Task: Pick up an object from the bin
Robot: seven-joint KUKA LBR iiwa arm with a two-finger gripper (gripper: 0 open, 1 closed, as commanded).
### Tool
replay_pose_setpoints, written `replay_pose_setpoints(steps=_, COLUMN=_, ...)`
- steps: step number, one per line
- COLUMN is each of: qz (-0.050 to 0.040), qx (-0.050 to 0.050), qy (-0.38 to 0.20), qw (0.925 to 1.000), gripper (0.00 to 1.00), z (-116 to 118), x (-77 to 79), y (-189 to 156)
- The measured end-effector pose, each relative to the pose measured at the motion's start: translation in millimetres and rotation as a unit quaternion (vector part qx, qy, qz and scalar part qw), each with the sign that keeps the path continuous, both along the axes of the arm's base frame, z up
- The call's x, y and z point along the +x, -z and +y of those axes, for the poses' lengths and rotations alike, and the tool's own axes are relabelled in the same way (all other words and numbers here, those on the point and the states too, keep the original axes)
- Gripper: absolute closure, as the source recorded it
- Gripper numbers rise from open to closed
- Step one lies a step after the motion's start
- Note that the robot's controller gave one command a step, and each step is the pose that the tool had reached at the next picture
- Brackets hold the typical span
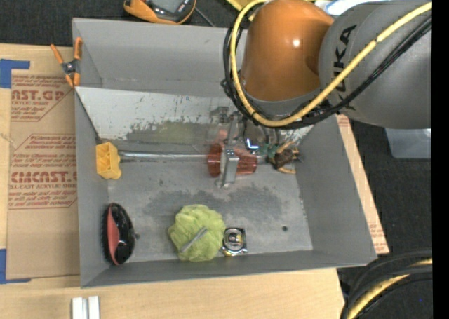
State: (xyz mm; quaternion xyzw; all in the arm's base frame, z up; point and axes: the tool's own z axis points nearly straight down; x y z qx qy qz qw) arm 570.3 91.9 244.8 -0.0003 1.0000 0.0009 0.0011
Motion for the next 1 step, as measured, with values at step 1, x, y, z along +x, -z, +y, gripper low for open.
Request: replay_pose_setpoints(steps=1, qz=-0.0003, qx=0.000, qy=-0.098, qw=0.9952, gripper=0.00, z=11.2, x=-43.6, y=105.0)
